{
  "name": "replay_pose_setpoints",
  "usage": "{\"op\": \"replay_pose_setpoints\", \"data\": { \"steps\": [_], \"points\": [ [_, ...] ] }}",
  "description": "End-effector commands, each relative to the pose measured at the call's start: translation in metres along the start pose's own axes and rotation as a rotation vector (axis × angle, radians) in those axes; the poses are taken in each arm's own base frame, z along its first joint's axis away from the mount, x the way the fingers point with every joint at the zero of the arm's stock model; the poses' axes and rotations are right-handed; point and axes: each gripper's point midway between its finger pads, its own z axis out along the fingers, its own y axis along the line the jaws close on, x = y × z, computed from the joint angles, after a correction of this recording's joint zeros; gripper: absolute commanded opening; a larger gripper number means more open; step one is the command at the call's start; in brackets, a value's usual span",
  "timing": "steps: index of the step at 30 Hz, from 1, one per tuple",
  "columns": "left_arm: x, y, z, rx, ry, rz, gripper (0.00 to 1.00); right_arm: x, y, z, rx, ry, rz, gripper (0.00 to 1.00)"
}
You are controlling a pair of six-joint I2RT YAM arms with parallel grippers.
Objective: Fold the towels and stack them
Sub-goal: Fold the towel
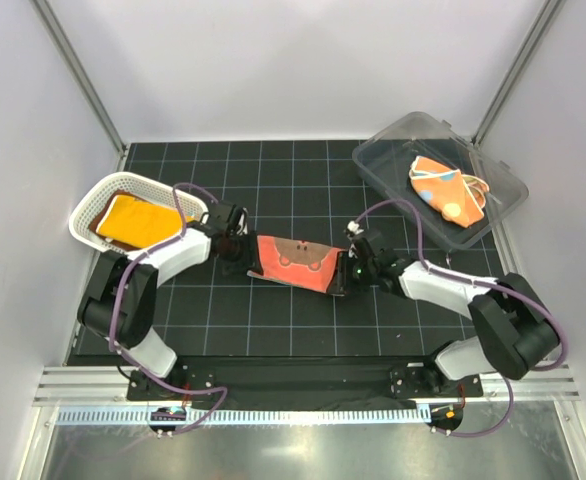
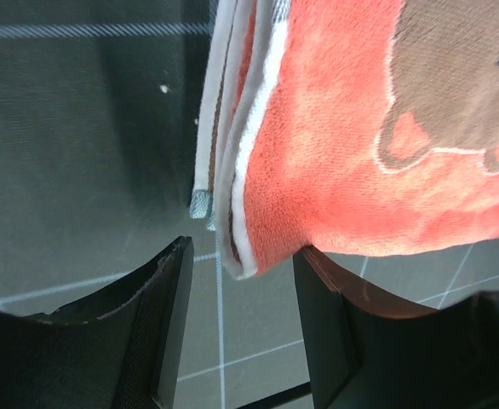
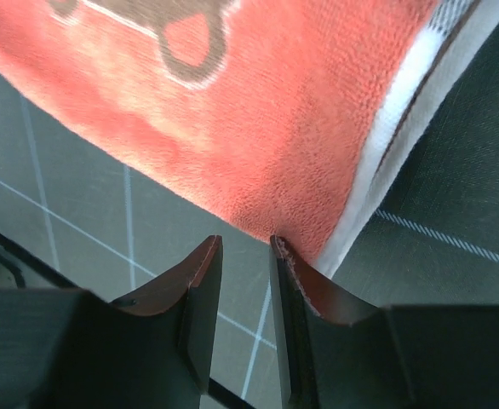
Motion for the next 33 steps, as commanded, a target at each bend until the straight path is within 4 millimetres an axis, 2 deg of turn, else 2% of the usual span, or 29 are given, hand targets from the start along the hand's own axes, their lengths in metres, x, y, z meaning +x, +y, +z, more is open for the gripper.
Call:
{"op": "replay_pose_setpoints", "data": {
  "steps": [1, 2, 3, 4, 6, 7, 9, 10, 11, 12, 13, 15, 17, 19, 21, 23, 24, 27, 30, 33],
  "points": [
    [-0.035, -0.013, -0.038, -0.019, -0.121, 0.000, 0.55, -0.038, 0.025, -0.028, -0.022, -0.115, -0.040, 0.36],
    [-0.040, -0.012, -0.046, -0.040, -0.144, 0.003, 0.55, -0.048, 0.032, -0.034, -0.030, -0.138, -0.042, 0.37],
    [-0.040, -0.005, -0.053, -0.082, -0.148, 0.002, 0.55, -0.052, 0.032, -0.037, -0.021, -0.145, -0.041, 0.37],
    [-0.049, -0.004, -0.063, -0.102, -0.193, 0.014, 0.56, -0.055, 0.029, -0.038, 0.002, -0.149, -0.038, 0.37],
    [-0.062, -0.015, -0.073, -0.072, -0.243, 0.022, 0.57, -0.065, 0.027, -0.037, 0.022, -0.173, -0.041, 0.36],
    [-0.063, -0.029, -0.075, 0.001, -0.237, 0.027, 0.57, -0.071, 0.022, -0.035, 0.048, -0.191, -0.036, 0.36],
    [-0.056, -0.044, -0.067, 0.102, -0.214, 0.009, 0.57, -0.082, 0.016, -0.027, 0.062, -0.211, -0.022, 0.34],
    [-0.060, -0.066, -0.067, 0.222, -0.226, 0.023, 0.57, -0.087, 0.010, -0.022, 0.076, -0.220, -0.013, 0.34],
    [-0.057, -0.070, -0.062, 0.254, -0.216, -0.008, 0.57, -0.089, 0.006, -0.018, 0.086, -0.221, -0.006, 0.33],
    [-0.049, -0.066, -0.051, 0.254, -0.197, -0.019, 0.57, -0.095, 0.001, -0.014, 0.092, -0.235, -0.007, 0.33],
    [-0.048, -0.063, -0.044, 0.247, -0.198, -0.024, 0.57, -0.092, -0.009, -0.005, 0.122, -0.217, -0.006, 0.33],
    [-0.042, -0.042, -0.022, 0.161, -0.170, -0.030, 0.57, -0.095, -0.023, 0.005, 0.157, -0.230, -0.023, 0.32],
    [-0.034, -0.026, -0.003, 0.091, -0.130, -0.029, 0.57, -0.089, -0.035, 0.017, 0.169, -0.204, -0.035, 0.32],
    [-0.028, -0.016, 0.007, 0.055, -0.108, -0.041, 0.57, -0.087, -0.038, 0.020, 0.173, -0.185, -0.077, 0.32],
    [-0.024, -0.007, 0.017, 0.016, -0.092, -0.052, 0.57, -0.082, -0.030, 0.019, 0.128, -0.154, -0.099, 0.34],
    [-0.023, -0.004, 0.019, -0.001, -0.086, -0.053, 0.56, -0.086, -0.016, 0.006, 0.085, -0.166, -0.105, 0.37],
    [-0.024, 0.002, 0.020, -0.031, -0.093, -0.051, 0.56, -0.082, -0.012, 0.000, 0.076, -0.153, -0.099, 0.38],
    [-0.028, 0.008, 0.016, -0.080, -0.099, -0.037, 0.56, -0.088, -0.004, -0.021, 0.073, -0.175, -0.085, 0.39],
    [-0.036, 0.013, 0.010, -0.125, -0.110, -0.018, 0.57, -0.098, -0.005, -0.028, 0.084, -0.196, -0.088, 0.37],
    [-0.041, 0.004, 0.005, -0.099, -0.116, -0.025, 0.57, -0.090, 0.002, -0.027, 0.039, -0.154, -0.079, 0.33]
  ]
}}
